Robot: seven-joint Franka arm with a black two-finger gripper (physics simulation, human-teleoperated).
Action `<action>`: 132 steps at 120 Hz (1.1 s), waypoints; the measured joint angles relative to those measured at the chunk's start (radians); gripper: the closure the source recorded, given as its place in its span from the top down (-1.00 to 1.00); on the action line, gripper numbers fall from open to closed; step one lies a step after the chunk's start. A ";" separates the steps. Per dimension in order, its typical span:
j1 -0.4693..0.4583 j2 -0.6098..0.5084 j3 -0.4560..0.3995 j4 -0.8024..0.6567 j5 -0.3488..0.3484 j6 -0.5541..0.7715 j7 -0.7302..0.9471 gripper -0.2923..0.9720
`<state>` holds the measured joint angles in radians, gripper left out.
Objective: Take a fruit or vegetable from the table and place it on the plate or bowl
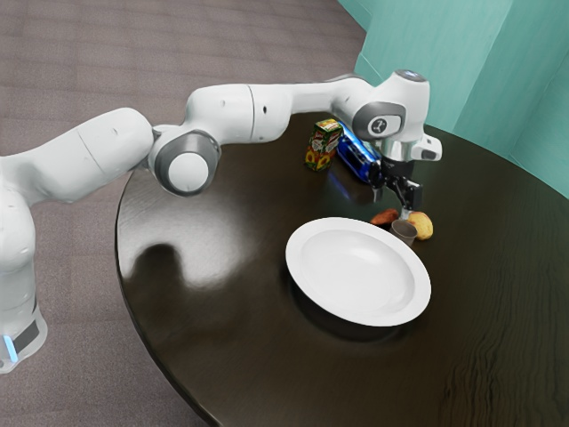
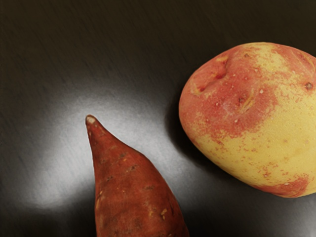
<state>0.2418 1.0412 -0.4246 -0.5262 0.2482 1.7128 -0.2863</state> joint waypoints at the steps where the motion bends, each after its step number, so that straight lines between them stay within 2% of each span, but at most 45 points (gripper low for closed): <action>1: 0.000 0.000 0.000 0.000 0.000 0.000 0.000 0.54; 47: 0.019 0.002 0.034 -0.030 0.000 0.023 -0.004 0.54; 132: 0.042 0.001 0.025 -0.056 -0.004 0.084 -0.003 0.54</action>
<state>0.2837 1.0422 -0.4001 -0.5827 0.2443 1.7969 -0.2891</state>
